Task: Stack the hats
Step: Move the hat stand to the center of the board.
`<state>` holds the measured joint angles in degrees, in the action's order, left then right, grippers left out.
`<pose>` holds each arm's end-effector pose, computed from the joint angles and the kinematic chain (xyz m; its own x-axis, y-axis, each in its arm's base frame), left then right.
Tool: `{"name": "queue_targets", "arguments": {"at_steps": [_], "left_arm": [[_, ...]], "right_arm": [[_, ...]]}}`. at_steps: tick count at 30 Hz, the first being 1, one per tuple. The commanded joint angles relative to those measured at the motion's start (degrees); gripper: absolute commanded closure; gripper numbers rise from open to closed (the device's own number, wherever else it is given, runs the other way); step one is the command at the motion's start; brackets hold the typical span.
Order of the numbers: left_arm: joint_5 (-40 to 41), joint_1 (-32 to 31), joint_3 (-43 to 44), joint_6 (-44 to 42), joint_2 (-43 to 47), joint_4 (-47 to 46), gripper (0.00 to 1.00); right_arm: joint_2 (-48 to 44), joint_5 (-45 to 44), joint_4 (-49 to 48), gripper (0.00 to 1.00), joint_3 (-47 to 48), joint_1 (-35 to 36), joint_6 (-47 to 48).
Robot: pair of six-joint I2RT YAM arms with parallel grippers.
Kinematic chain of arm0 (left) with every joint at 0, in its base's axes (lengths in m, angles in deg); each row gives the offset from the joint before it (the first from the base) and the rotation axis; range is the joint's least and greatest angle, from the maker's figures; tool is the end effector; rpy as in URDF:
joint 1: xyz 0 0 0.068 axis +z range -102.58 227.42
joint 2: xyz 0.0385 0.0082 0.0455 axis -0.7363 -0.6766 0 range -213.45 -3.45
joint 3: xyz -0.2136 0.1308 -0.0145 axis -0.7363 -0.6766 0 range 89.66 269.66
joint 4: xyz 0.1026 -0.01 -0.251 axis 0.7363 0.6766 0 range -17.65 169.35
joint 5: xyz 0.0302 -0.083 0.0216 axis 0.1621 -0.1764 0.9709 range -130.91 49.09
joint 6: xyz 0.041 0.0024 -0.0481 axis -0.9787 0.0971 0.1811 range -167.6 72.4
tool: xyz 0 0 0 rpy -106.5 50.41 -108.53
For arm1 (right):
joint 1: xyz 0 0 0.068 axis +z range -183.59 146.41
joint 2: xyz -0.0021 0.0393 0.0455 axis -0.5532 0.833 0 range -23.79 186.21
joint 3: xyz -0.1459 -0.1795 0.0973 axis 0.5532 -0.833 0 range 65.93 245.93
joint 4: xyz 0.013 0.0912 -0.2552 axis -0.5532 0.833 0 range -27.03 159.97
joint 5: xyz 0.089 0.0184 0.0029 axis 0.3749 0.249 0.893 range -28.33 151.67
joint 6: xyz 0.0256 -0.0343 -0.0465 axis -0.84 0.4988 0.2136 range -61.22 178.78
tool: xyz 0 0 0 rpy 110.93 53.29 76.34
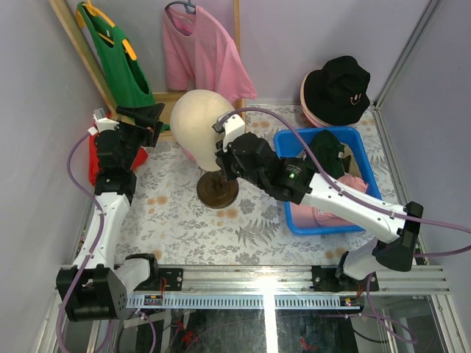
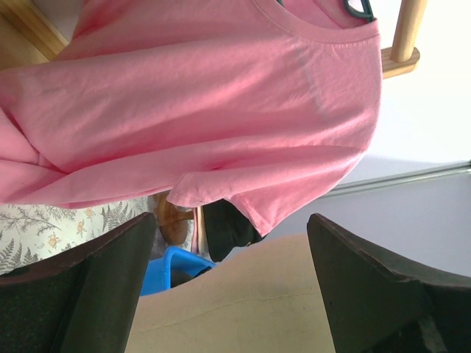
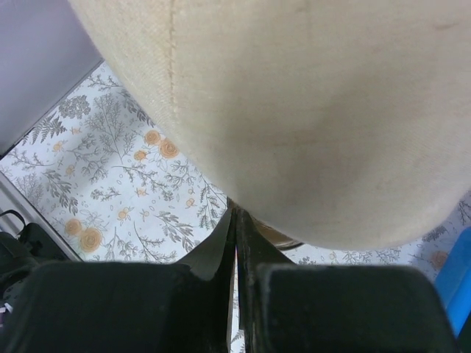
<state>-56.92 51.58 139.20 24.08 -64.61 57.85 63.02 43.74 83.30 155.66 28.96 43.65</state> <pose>0.2868 0.0074 0.3383 -0.1788 -0.9279 -0.3272 0.1121 0.3112 -0.9437 0.1854 0.3244 0.3915 -0.3181 -0.0737 -0.9452 -0.6483 0.7443 0.1601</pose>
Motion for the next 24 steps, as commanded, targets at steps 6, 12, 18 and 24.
{"name": "queue_targets", "arguments": {"at_steps": [6,12,18,24], "left_arm": [[12.0,-0.4,2.9,-0.5,5.9,16.4,0.16],[19.5,-0.3,6.3,0.6,8.0,27.5,0.16],[22.5,-0.3,8.9,0.2,8.7,30.6,0.16],[21.7,-0.5,12.1,-1.6,7.5,31.7,0.16]], "right_arm": [[-11.7,-3.1,4.7,0.84,-5.4,0.0,-8.0],[-19.9,-11.8,11.6,0.66,-10.8,0.1,-15.3],[-27.6,-22.9,16.0,0.55,-18.4,-2.7,-26.3],[-27.9,-14.7,14.5,0.49,-22.8,-20.1,-28.2]]}}
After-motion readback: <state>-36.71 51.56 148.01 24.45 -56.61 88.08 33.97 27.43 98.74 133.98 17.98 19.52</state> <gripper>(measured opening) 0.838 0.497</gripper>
